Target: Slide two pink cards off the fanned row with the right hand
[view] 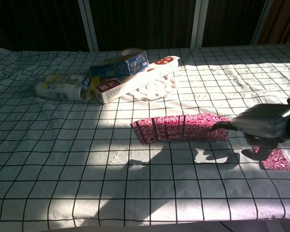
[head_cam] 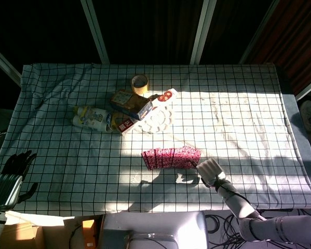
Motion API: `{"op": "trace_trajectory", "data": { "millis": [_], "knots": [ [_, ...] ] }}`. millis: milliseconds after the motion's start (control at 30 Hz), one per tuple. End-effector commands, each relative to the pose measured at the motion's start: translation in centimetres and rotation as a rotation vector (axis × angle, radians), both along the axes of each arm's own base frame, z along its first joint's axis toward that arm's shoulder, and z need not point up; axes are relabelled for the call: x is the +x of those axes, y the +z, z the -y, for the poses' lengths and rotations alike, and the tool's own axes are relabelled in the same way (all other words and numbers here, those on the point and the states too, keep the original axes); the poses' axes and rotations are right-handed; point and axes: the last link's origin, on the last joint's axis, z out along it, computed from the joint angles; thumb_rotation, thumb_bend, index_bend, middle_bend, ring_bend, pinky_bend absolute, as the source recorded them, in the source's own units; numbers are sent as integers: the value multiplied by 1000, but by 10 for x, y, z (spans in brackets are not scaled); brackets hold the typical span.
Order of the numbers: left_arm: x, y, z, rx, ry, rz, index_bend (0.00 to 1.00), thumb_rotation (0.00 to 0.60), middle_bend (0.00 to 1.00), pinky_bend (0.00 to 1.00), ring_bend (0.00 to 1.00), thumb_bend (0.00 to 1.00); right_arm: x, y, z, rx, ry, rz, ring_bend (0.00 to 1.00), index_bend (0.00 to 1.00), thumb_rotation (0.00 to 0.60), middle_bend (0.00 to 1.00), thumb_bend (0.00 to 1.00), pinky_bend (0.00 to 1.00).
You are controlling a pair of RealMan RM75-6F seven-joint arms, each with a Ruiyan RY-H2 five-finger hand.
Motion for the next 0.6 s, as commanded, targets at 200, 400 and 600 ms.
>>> {"op": "trace_trajectory", "data": {
  "millis": [200,400,600],
  "knots": [
    [0,0,0,0,1,-1,0,600,20,10,20,367,-5,-3,7,-6,-25,-19,973,84,600,1000,457,966],
    [0,-1,-1,0,2,-4,0,600,20,10,20,368,-17,7,12,-32,-63,-31,973,80,600,1000,458,966],
    [0,-2,-2,-3,7,-9,0,600,20,10,20,367,-35,19,20,-67,-113,-48,973,82,600,1000,458,966]
  ]
}}
